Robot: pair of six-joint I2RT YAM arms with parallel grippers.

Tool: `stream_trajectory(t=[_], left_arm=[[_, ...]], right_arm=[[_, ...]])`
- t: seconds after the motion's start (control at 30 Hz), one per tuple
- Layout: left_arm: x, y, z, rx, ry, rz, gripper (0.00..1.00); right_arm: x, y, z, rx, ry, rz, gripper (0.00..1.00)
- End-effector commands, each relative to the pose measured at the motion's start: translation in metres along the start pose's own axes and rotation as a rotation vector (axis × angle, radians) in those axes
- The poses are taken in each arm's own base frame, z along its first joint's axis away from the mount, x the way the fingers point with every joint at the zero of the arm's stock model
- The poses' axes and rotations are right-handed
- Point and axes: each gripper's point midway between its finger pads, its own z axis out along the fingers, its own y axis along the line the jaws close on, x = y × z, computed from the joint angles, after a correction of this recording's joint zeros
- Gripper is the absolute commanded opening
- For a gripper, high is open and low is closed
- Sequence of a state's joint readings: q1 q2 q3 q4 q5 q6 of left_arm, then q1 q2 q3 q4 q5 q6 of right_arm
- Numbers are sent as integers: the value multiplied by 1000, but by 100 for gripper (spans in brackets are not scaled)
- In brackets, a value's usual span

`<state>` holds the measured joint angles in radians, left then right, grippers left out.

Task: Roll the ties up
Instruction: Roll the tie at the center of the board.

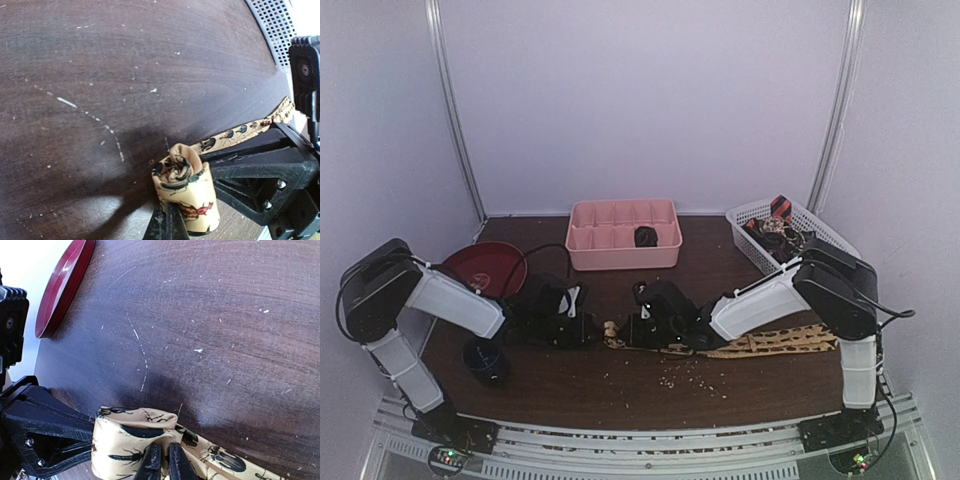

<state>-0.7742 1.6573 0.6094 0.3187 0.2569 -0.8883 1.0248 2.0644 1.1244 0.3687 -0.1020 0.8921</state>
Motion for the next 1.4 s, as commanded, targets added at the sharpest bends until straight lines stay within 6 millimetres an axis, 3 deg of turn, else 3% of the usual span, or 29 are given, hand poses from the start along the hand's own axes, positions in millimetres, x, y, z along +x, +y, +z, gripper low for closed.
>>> stream_trajectory(t=[0.0,0.53,0.9,1.17,1.37], left_arm=[[-10,-21,0,81,-27,32,0],[-9,-37,15,71,14,104,0],[-5,-40,24,23,52,162,0],[-4,-49,31,53,57,187,0],[-6,-55,35,89,44,201,0]], right_arm=[[2,-1,-7,-3,13,-9,8],[-6,-6,-18,-59,-30,40,7],[-8,-44,-37,118,-40,33,8],[-31,-39,-65,134,-119,20,18],[-37,-22,-54,33,-117,41,31]])
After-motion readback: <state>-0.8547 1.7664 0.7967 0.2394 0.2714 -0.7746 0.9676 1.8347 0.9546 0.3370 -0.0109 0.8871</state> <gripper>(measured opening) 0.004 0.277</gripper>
